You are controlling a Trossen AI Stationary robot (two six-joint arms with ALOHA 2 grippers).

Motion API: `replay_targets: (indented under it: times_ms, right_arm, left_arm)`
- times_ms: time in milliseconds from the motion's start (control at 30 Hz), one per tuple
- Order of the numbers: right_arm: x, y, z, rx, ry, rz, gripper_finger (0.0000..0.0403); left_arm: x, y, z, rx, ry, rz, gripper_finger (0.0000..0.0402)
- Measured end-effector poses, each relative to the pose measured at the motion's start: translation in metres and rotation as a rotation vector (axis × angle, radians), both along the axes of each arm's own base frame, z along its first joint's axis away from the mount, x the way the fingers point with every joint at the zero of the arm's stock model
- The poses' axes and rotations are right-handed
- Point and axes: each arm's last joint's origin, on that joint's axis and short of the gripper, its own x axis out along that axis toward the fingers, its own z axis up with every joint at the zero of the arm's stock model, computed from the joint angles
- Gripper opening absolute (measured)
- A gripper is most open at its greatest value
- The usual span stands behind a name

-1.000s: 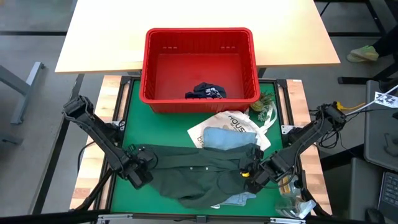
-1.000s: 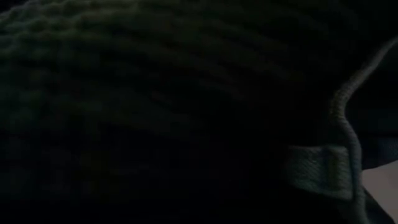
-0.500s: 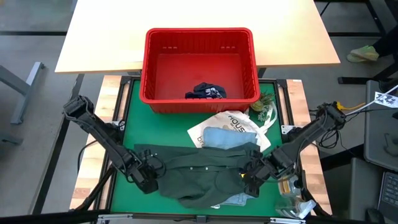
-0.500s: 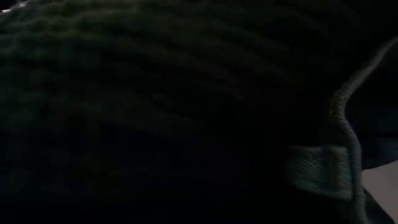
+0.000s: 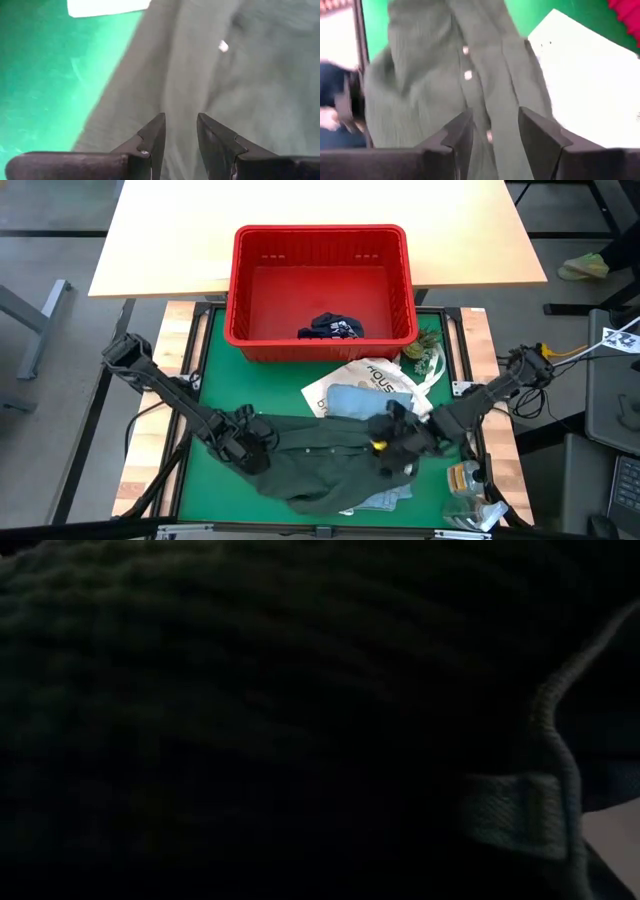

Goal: Fold Laundry from Bin
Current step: Fold the green polo shirt

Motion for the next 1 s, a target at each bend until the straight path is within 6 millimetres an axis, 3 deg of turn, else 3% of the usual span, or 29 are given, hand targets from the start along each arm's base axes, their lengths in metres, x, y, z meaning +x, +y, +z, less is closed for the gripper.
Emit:
replay_targets:
  times_ms: [200,567,1000]
  right_arm:
    - [0.037,-0.03,-0.007,0.117,-0.027,-0.023,0.0156]
    - [0.088,-0.059,-0.053,0.066,0.007,0.044,0.0156]
    - [0.107,-0.07,-0.086,0.048,0.072,0.057,0.0156]
  left_arm:
    - [0.012,0.019,0.0,0.01,-0.009,0.076,0.0106]
    - [0.023,0.039,0.001,0.054,-0.01,0.079,0.0106]
    - [0.024,0.042,0.001,0.055,-0.008,0.087,0.0106]
